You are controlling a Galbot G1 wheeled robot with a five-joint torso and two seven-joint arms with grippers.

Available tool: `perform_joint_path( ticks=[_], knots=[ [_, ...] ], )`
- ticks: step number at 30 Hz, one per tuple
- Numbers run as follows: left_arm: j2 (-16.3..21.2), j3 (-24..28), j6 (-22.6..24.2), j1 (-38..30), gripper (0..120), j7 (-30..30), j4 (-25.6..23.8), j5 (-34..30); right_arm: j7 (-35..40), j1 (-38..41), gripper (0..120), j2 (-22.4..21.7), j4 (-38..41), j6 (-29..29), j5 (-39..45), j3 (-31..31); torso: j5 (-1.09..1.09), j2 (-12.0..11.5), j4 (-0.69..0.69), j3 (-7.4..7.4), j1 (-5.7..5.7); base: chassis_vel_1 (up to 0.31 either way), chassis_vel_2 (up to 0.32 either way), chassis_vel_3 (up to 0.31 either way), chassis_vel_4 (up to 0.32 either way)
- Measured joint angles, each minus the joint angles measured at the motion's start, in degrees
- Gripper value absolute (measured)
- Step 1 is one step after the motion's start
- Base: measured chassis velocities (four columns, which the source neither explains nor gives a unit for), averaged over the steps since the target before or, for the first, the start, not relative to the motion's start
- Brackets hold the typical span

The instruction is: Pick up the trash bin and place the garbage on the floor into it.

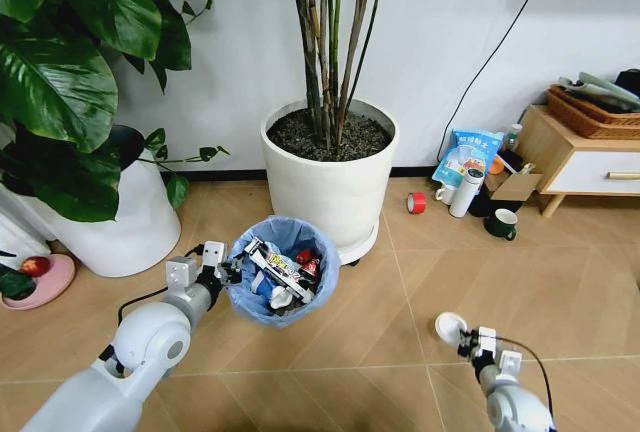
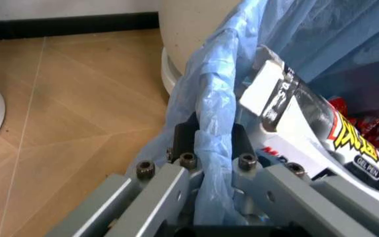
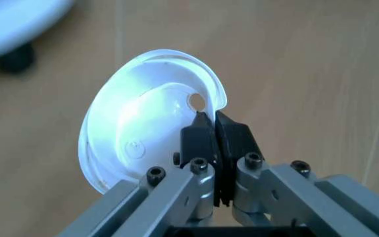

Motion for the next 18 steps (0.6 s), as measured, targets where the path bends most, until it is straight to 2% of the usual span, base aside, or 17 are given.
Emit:
perform_joint_path(
  ticks=[1, 2, 4, 5, 8, 9, 12, 13, 18],
  knots=[
    [0.0, 0.0, 0.0, 0.0, 0, 0.0, 0.0, 0.0, 0.0, 0.0, 0, 0.0, 0.0, 0.0, 0.0, 0.0, 0.00, 0.0, 0.00, 0.00, 0.00, 0.000, 0.000, 0.000, 0.000],
    [0.1, 0.1, 0.0, 0.1, 0, 0.0, -0.1, 0.0, -0.1, -0.5, 0, -0.5, 4.3, -0.6, 0.0, 0.5, 0.04, 0.0, 0.00, 0.00, 0.00, 0.000, 0.000, 0.000, 0.000],
    [0.3, 0.4, 0.0, 0.2, 0, 0.2, -0.1, 0.2, -0.7, -0.8, 0, -2.5, 13.1, -2.1, 0.9, 1.1, -0.03, 0.0, 0.01, -0.01, 0.00, 0.000, 0.000, 0.000, 0.000],
    [0.3, 0.4, 0.0, 0.2, 0, 0.2, -0.1, 0.2, -0.7, -0.8, 0, -2.5, 13.1, -2.1, 0.9, 1.1, -0.03, 0.0, 0.01, -0.01, 0.00, 0.000, 0.000, 0.000, 0.000],
    [-0.1, 1.3, 0.2, -0.4, 0, 0.6, 0.8, 0.5, -1.3, 0.8, 0, -6.9, 22.5, -5.6, 4.3, 0.2, -0.03, 0.0, 0.00, -0.01, -0.01, 0.000, 0.000, 0.000, 0.000],
    [-0.1, 1.3, 0.2, -0.4, 0, 0.6, 0.8, 0.5, -1.3, 0.8, 0, -6.9, 22.5, -5.6, 4.3, 0.2, -0.03, 0.0, 0.00, -0.01, -0.01, 0.000, 0.000, 0.000, 0.000],
    [-0.6, 2.2, 0.4, -1.2, 0, 1.0, 1.9, 0.7, -0.8, 5.3, 0, -10.9, 29.5, -9.5, 9.2, -3.4, 0.04, 0.0, 0.02, -0.01, -0.01, 0.000, 0.000, 0.000, 0.000],
    [-0.8, 2.8, 0.5, -1.8, 0, 1.3, 2.5, 0.8, -0.5, 7.4, 0, -12.2, 32.2, -11.3, 11.8, -4.9, -0.02, 0.0, 0.02, -0.01, -0.01, 0.000, 0.000, 0.000, 0.000],
    [-1.3, 5.2, 0.7, -4.3, 0, 1.8, 4.1, 0.8, -0.1, 15.2, 0, -14.5, 38.0, -16.3, 19.1, -10.8, -0.01, 0.0, 0.00, -0.01, -0.01, 0.000, 0.000, 0.000, 0.000]
  ],
)
